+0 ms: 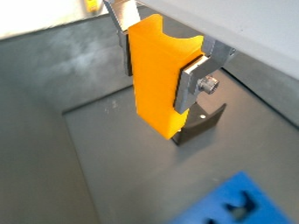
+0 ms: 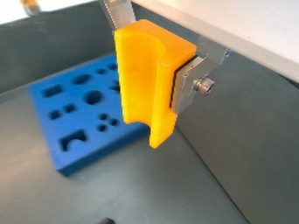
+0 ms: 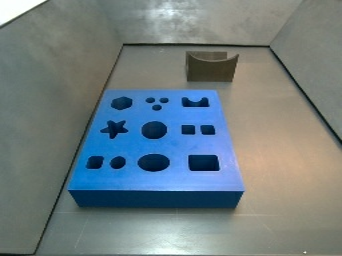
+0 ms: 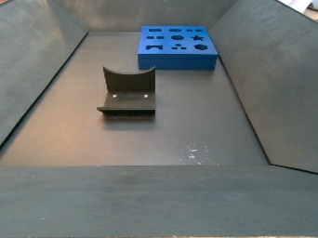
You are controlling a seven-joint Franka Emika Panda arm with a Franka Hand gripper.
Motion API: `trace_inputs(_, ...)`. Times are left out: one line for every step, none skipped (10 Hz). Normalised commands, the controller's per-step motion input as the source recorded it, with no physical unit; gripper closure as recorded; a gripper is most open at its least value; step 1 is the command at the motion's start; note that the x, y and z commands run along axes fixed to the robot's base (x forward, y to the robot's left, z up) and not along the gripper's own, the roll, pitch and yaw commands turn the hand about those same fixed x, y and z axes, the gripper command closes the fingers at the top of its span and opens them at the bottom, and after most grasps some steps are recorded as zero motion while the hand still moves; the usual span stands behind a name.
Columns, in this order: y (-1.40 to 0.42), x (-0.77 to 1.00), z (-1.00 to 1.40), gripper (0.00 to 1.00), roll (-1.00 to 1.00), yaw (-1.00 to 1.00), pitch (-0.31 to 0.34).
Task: Pick up the arch object. Move up. Place the arch object on the fixture. Regrasp the arch object. Rotate the arch object. Move to above the board. Insert the arch object.
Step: Move to above the board.
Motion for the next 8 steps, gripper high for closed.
trace_inputs(-1.0, 0.36, 0.28, 1.0, -0.01, 1.0, 0.073)
trace_inputs(-1.0, 0.36, 0.28, 1.0, -0.01, 1.0, 0.079)
trace_inputs(-1.0, 0.39, 0.29, 1.0, -0.01, 1.0, 0.086)
trace_inputs(-1.0, 0.39, 0.29, 1.0, -0.01, 1.0, 0.093)
trace_inputs(-1.0, 0.41, 0.29, 1.0, -0.01, 1.0, 0.099)
trace_inputs(-0.89, 0.4, 0.26, 1.0, -0.01, 1.0, 0.106)
trace_inputs(-0.54, 0.26, 0.16, 1.0, -0.01, 1.0, 0.117)
trace_inputs(-0.32, 0.18, 0.1, 1.0, -0.01, 1.0, 0.12)
